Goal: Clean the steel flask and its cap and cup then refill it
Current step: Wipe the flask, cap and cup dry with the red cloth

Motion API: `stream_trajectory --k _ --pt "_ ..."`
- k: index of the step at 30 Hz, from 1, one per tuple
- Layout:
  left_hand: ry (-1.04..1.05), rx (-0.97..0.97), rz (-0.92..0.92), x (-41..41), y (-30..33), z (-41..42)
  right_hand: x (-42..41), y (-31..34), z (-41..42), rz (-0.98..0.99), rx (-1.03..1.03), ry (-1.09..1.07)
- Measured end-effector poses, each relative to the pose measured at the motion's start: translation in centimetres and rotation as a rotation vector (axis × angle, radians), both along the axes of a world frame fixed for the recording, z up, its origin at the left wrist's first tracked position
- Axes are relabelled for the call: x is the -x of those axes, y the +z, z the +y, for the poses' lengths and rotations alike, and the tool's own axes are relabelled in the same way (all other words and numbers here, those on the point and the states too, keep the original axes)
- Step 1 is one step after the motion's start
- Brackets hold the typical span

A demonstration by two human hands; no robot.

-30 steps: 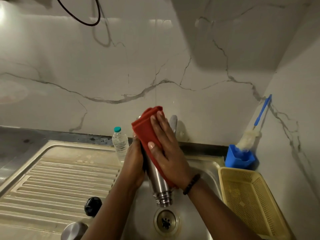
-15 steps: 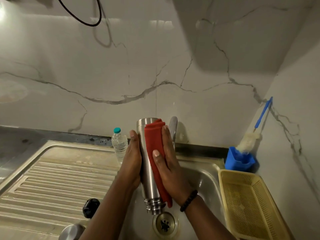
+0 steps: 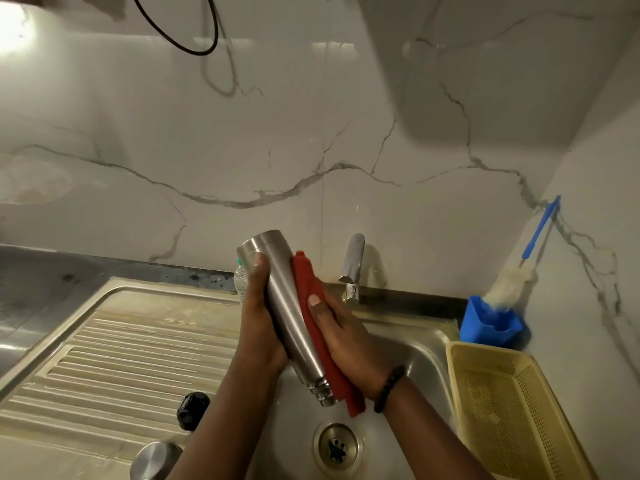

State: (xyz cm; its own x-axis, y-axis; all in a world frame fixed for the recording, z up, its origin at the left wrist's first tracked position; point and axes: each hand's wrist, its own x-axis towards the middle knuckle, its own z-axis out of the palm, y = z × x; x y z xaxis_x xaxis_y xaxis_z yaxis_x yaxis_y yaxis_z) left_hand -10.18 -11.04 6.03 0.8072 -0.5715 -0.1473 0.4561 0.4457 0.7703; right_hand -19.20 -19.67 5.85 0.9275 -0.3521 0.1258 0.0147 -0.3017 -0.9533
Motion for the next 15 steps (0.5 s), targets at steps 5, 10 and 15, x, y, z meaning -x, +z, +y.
stream_trajectory --k 5,10,15 --pt "0.191 0.02 0.202 -0.7 0.0 0.3 1.5 -1.9 0.1 -0.056 0.164 -0.062" --pt "0.325 0.099 0.545 -1.6 0.5 -0.1 2.2 -4.8 -1.3 -0.528 0.932 -0.175" --pt "0.296 -0.001 0.585 -0.6 -0.6 -0.5 1.0 -5.7 -3.8 -0.651 1.363 -0.247"
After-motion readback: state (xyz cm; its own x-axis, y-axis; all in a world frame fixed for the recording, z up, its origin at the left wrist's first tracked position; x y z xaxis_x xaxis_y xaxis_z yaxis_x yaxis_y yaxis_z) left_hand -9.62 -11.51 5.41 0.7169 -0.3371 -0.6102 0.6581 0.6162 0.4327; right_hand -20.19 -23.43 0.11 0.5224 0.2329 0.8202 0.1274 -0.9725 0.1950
